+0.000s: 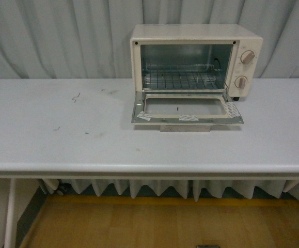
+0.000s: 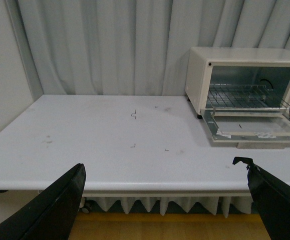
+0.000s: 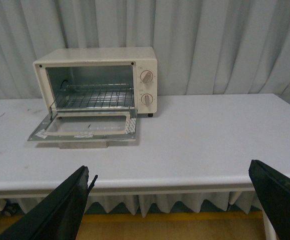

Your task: Open oven

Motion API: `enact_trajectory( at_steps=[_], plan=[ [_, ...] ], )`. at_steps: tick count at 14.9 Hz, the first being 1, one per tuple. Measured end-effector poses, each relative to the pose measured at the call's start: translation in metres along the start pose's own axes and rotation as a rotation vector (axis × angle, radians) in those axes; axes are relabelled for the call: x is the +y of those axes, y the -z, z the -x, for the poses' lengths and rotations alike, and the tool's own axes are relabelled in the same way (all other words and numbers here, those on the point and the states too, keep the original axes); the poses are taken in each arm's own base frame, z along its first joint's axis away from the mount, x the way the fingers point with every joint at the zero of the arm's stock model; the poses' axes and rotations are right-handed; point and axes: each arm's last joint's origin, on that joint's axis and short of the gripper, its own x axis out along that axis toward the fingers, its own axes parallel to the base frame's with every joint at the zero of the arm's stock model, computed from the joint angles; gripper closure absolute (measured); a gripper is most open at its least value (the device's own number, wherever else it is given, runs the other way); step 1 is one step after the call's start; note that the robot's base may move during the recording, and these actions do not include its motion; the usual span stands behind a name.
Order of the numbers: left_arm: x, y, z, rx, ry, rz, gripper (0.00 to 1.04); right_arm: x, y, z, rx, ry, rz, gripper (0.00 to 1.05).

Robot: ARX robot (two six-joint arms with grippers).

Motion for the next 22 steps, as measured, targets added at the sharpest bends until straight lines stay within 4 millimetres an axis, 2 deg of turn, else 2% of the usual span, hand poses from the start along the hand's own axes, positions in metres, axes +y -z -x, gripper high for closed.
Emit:
enact_trajectory(
  at_steps=[22],
  plan=[
    [0.0000, 0.0000, 0.0000, 0.000, 0.000, -0.002, 0.07, 0.0000, -0.0001, 0.0000, -0.001, 0.001, 0.000, 0.06]
  ],
)
